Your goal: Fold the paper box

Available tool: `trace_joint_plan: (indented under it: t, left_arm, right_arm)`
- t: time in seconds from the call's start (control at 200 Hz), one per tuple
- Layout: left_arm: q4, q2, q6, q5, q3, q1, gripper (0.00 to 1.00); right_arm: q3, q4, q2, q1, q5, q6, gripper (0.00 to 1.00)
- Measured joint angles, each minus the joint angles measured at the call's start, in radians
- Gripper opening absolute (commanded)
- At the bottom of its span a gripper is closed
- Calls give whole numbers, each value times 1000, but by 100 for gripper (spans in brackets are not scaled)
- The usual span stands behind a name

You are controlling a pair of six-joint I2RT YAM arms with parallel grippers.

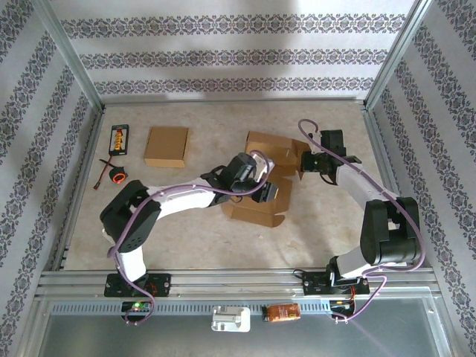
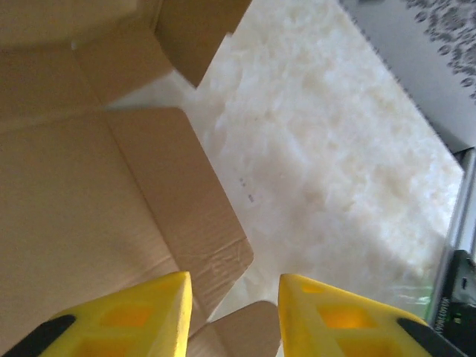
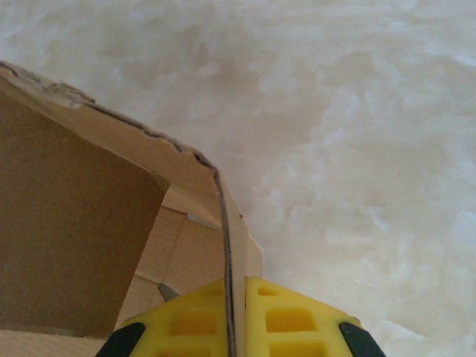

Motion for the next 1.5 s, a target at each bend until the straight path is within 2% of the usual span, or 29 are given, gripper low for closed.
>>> trace_joint_plan:
  t: [0.13, 0.45, 0.52, 0.62, 0.73, 0.774, 0.864, 0.989, 1.264, 1.499]
  left_arm:
    - [-1, 92, -1, -7, 35, -1, 28]
    - [-4, 271, 9, -21, 139, 3, 13]
    - [-2, 275, 17, -23, 132, 11, 14]
    - [33, 232, 30, 3, 70, 31, 28]
    - [45, 140, 40, 26, 7, 50, 29]
    - [47, 103, 45, 23, 5, 53, 27]
    - [40, 52, 57, -1, 38, 60, 17]
    - [14, 84, 68, -27, 137, 82, 0]
    - [-64, 260, 69, 12, 219, 117, 0]
    - [-56, 330, 38, 70, 225, 118, 0]
  right_arm:
    - [-19, 1, -14, 10, 60, 70, 8]
    - [-32, 9, -28, 47, 58, 148, 7]
    - [-32, 9, -28, 47, 58, 147, 7]
    - [-32, 9, -28, 47, 63, 131, 6]
    - [-32, 9, -28, 47, 77, 86, 6]
    - [-32, 9, -28, 47, 82, 68, 6]
    - [-32, 9, -28, 47, 85, 43, 6]
    - [-31, 9, -28, 47, 85, 27, 7]
    - [-7, -4, -25, 47, 83, 24, 8]
    - [18, -22, 16, 47, 55, 80, 13]
